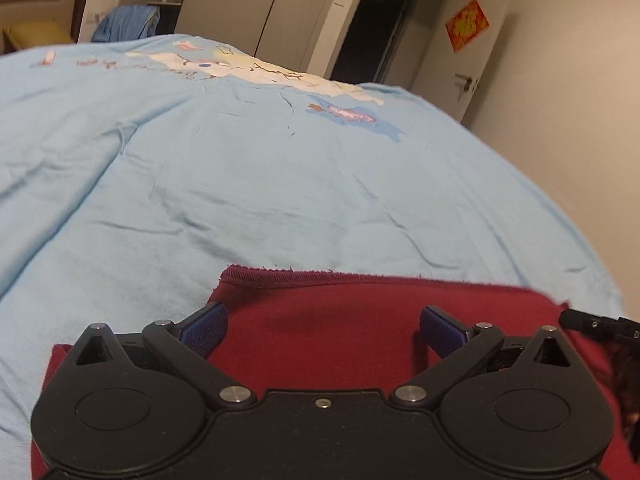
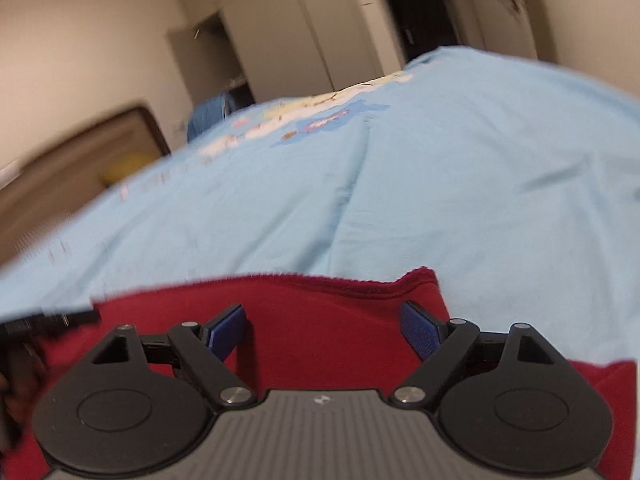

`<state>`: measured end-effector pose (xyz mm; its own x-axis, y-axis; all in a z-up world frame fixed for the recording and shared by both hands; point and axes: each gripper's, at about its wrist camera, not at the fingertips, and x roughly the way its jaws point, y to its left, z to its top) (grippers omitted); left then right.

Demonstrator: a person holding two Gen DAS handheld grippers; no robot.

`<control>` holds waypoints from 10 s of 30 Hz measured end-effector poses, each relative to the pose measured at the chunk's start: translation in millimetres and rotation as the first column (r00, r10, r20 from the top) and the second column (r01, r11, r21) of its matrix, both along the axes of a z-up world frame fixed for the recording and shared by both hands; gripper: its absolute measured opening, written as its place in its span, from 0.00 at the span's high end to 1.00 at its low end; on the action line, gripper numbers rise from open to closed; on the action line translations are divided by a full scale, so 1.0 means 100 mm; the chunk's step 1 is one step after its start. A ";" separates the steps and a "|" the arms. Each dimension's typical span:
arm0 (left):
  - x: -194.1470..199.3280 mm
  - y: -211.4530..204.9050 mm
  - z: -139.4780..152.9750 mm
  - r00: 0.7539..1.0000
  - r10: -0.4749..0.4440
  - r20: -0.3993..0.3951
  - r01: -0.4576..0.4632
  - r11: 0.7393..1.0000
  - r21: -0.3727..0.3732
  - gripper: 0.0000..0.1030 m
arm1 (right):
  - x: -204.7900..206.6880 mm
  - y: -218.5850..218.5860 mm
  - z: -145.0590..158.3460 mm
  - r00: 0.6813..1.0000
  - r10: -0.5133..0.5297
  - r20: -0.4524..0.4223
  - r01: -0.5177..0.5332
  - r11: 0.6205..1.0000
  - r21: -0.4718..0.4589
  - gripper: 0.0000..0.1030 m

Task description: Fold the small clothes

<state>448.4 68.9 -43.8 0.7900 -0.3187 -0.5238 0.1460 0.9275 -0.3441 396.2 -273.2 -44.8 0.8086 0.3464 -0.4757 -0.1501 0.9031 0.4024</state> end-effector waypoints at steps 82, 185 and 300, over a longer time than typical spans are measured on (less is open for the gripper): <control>-2.04 0.14 -0.15 0.891 0.454 -0.012 -0.434 0.843 -0.318 0.32 | -1.96 1.40 -0.27 0.944 0.022 0.328 0.118 0.908 -0.401 0.00; -2.64 -2.33 0.41 0.887 -0.352 0.297 0.121 0.800 0.587 0.07 | -2.52 -0.52 -0.16 0.700 -0.685 0.202 0.692 0.720 0.046 0.00; -1.65 -1.46 0.24 0.997 -0.079 0.001 0.079 0.997 0.018 0.04 | -2.49 -0.06 0.19 0.973 0.074 0.219 0.096 0.732 -0.674 0.75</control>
<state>283.2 -77.5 -19.4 0.7635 -0.3708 -0.5287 0.2196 0.9190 -0.3274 147.4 -278.9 -26.1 0.9200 -0.0088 -0.3919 -0.1435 0.9228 -0.3577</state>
